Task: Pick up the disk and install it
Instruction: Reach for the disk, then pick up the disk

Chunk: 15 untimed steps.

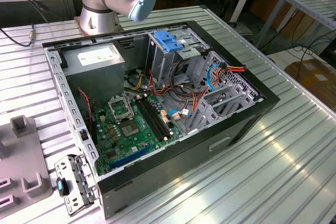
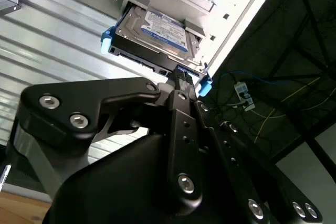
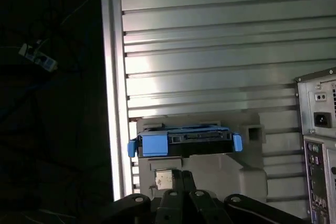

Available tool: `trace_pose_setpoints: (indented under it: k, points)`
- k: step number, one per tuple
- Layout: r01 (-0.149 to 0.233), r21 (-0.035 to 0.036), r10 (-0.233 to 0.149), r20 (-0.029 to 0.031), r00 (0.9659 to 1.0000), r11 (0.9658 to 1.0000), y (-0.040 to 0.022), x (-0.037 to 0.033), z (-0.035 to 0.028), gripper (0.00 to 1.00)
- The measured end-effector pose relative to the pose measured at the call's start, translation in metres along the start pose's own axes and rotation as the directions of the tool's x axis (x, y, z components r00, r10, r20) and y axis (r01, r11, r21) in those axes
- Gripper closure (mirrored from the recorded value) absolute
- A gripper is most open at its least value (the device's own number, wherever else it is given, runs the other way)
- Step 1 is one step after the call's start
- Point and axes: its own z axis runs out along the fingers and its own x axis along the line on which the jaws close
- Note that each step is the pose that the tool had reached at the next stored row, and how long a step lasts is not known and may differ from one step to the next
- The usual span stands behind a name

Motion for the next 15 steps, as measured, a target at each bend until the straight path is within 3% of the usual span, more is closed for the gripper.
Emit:
trace_pose_setpoints:
  k: [2, 15]
  points:
    - [0.000, -0.0001, 0.000, 0.0001, 1.0000, 1.0000, 0.0048, 0.0062, 0.0007, 0.89]
    - [0.000, -0.0001, 0.000, -0.0001, 1.0000, 1.0000, 0.0050, 0.0069, 0.0007, 0.89]
